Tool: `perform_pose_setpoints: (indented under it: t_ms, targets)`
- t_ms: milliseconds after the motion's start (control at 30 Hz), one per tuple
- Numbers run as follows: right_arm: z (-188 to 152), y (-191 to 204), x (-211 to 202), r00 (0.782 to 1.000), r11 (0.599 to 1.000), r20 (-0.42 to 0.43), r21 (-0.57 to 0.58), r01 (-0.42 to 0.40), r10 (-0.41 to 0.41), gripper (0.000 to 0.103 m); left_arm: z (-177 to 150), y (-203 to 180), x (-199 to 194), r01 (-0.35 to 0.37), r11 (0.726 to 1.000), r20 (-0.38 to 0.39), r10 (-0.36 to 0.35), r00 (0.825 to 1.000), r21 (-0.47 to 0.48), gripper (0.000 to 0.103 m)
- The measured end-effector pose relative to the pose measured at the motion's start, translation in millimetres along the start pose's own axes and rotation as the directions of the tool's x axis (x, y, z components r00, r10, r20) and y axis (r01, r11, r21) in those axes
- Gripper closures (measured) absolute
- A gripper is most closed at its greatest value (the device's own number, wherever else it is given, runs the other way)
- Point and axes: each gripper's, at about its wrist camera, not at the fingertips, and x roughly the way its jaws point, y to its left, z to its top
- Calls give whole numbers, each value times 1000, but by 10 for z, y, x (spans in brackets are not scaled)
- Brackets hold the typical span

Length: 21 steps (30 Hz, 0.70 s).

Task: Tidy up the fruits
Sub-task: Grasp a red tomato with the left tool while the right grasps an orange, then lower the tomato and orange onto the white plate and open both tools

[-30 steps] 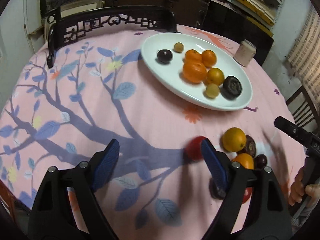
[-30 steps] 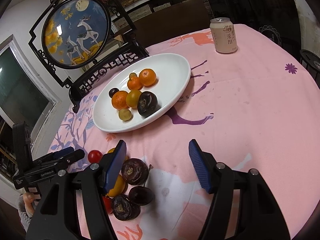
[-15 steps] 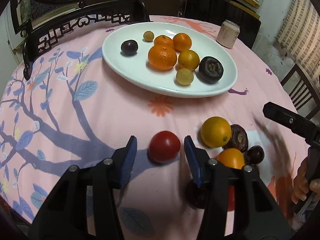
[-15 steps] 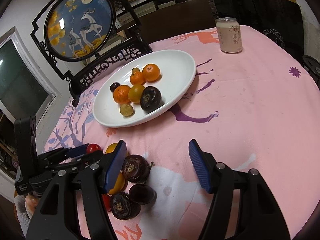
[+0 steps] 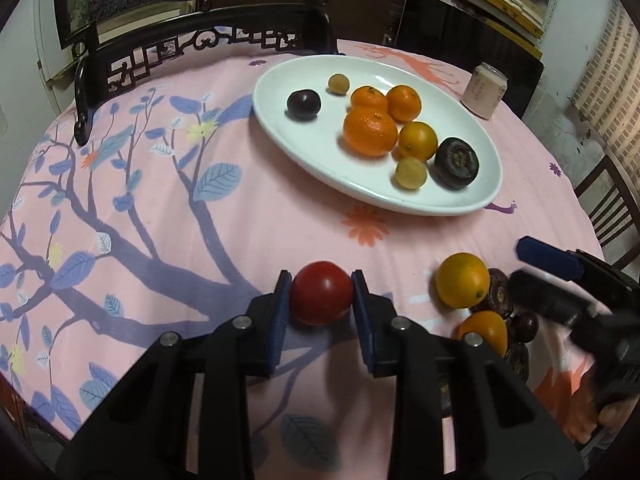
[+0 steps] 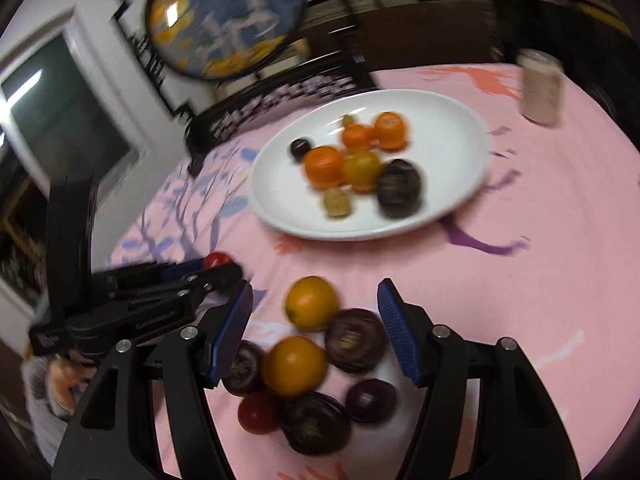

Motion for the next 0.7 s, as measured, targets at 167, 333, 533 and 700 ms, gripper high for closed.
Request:
perform_pose_setpoints:
  t_ms: [167, 333, 533, 700]
  targets:
    - [-7, 130, 333, 993, 985, -76, -153, 75, -88, 59, -5, 4, 47, -8, 1000, -16, 8, 1000, 3, 72]
    - [-75, 136, 222, 992, 974, -44, -200, 104, -115, 67, -31, -34, 51, -30, 999, -6, 31, 1000, 25, 72]
    - [130, -106, -267, 995, 995, 73, -73, 67, -62, 67, 38, -122, -190, -68, 997, 96, 64, 993, 38, 72]
    - [474, -346, -235, 990, 994, 98, 24, 104, -105, 67, 412, -230, -292, -64, 998, 161, 58, 985, 28, 72]
